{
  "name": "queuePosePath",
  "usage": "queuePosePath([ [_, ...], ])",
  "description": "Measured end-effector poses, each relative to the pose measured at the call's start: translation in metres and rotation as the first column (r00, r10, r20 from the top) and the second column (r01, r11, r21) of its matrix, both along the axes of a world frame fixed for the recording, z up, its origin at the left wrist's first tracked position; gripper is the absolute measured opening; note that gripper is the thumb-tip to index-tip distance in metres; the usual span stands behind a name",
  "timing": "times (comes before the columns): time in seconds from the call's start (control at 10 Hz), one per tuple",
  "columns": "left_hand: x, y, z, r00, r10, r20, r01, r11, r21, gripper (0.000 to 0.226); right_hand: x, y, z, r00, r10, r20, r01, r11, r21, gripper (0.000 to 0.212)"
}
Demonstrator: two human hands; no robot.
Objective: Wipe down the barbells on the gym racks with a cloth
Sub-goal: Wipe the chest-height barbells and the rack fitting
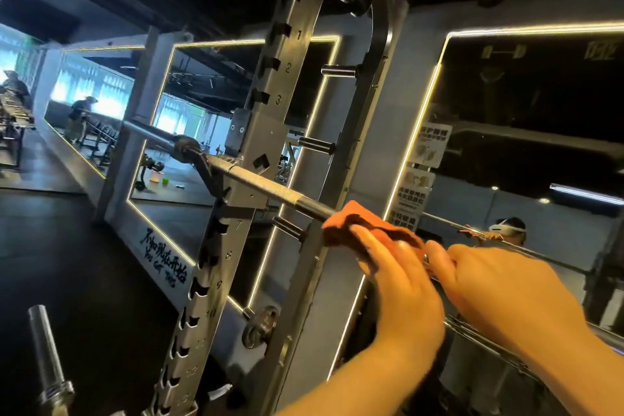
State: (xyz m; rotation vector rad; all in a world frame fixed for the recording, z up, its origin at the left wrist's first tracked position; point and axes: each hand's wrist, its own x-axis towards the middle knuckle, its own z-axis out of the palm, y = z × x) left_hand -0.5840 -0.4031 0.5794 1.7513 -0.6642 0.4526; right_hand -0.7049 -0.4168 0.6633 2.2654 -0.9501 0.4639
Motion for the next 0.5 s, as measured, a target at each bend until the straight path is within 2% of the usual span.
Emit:
queuePosePath([
  [0.1,-0.014,0.012,0.036,0.398,-0.822,-0.407,0.223,0.517,-0.826,0.052,0.002,-0.007,-0.004,0.997,0.001,0.074,-0.003,1.0,0.031,0.021],
  [0.2,0.023,0.006,0.035,0.388,-0.869,-0.307,0.094,0.369,-0.925,0.022,0.001,-0.01,-0.004,0.994,0.003,0.106,0.003,0.998,-0.058,0.039],
  [0.3,0.058,0.007,0.056,0.352,-0.851,-0.389,-0.03,0.405,-0.914,0.018,0.005,0.0,-0.001,0.985,-0.005,0.173,0.012,0.999,-0.04,0.053],
  [0.4,0.058,0.003,0.07,0.419,-0.789,-0.449,-0.092,0.455,-0.886,0.01,0.004,0.01,0.003,0.991,-0.032,0.132,0.033,0.999,-0.005,0.057],
  [0.5,0.017,0.006,0.063,0.404,-0.856,-0.323,-0.001,0.353,-0.936,0.033,0.004,0.009,0.0,0.986,0.024,0.164,-0.028,0.999,0.021,0.038],
])
